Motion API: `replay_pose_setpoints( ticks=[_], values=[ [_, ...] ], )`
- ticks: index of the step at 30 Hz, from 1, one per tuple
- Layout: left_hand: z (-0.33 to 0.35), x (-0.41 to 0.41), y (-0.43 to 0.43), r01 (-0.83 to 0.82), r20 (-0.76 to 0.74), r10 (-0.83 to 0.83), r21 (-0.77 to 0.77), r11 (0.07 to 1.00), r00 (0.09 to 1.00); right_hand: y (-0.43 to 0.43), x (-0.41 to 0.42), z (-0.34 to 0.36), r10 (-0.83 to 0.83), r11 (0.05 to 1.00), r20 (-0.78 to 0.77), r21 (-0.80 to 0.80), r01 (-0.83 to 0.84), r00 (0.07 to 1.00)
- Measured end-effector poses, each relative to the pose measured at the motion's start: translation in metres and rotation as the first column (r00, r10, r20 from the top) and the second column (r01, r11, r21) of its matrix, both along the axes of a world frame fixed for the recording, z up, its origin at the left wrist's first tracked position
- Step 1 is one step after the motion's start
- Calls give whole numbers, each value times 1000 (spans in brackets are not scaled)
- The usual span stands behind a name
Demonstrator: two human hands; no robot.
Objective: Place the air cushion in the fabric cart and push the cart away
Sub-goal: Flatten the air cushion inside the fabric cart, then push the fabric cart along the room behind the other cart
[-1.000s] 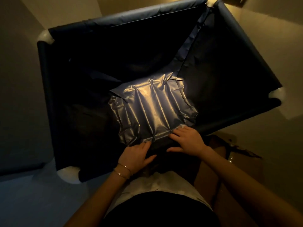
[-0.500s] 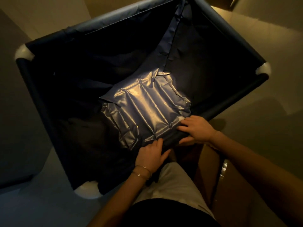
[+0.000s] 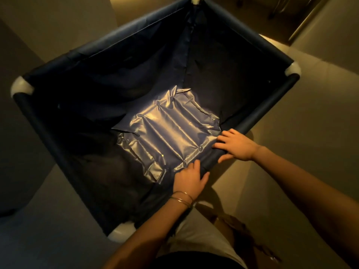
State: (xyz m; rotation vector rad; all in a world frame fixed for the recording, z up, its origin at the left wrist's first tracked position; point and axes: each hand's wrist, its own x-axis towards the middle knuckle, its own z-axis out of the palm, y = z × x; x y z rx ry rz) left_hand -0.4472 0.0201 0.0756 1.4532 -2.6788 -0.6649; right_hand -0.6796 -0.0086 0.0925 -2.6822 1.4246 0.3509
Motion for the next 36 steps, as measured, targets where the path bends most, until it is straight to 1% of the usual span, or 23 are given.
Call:
replay_pose_setpoints(
  ticks=[3, 6, 10, 12, 13, 15, 17, 19, 23, 25, 27, 29, 31, 33, 36],
  values=[
    [10, -40, -20, -51, -42, 56, 108, 993, 998, -23, -30, 10, -70, 998, -27, 7, 70, 997],
    [15, -71, -39, -59, 7, 59, 127, 990, 998, -39, -55, 17, -148, 989, -52, -1, 148, 988],
    [13, -78, -56, 29, 113, -44, 126, 992, 993, -53, -69, 18, -233, 971, -62, 42, 236, 970],
    [11, -69, -63, 94, 123, -109, 124, 988, 986, -56, -68, 22, -314, 947, -14, 73, 314, 949],
    [11, -64, -67, 139, 115, -150, 105, 985, 982, -57, -66, 27, -374, 925, 37, 83, 370, 927],
    [13, -48, -81, 231, 81, -230, -1, 973, 970, -54, -58, 37, -482, 876, 121, 87, 474, 868],
    [20, -25, -103, 282, -4, -285, -127, 951, 959, -47, -46, 39, -508, 859, 183, 33, 511, 842],
    [24, 5, -128, 297, -57, -315, -212, 931, 947, -43, -24, 36, -511, 849, 229, -17, 528, 829],
    [25, 62, -180, 375, 12, -389, -288, 881, 921, -49, 41, 30, -573, 804, 286, 16, 594, 768],
    [22, 86, -205, 419, 60, -421, -289, 861, 905, -55, 79, 26, -620, 764, 312, 32, 644, 720],
    [18, 110, -227, 452, 73, -452, -289, 844, 889, -63, 121, 23, -665, 716, 339, 37, 697, 665],
    [16, 134, -249, 518, 78, -516, -255, 816, 853, -73, 165, 24, -729, 640, 375, 77, 765, 572],
    [13, 157, -271, 577, 90, -577, -279, 768, 812, -83, 209, 21, -774, 569, 397, 92, 817, 494],
    [13, 172, -294, 616, 102, -616, -286, 734, 782, -90, 243, 13, -823, 505, 348, 87, 859, 449],
    [10, 187, -328, 625, 114, -618, -243, 742, 778, -101, 267, 2, -911, 349, 258, 67, 935, 322]
  ],
)
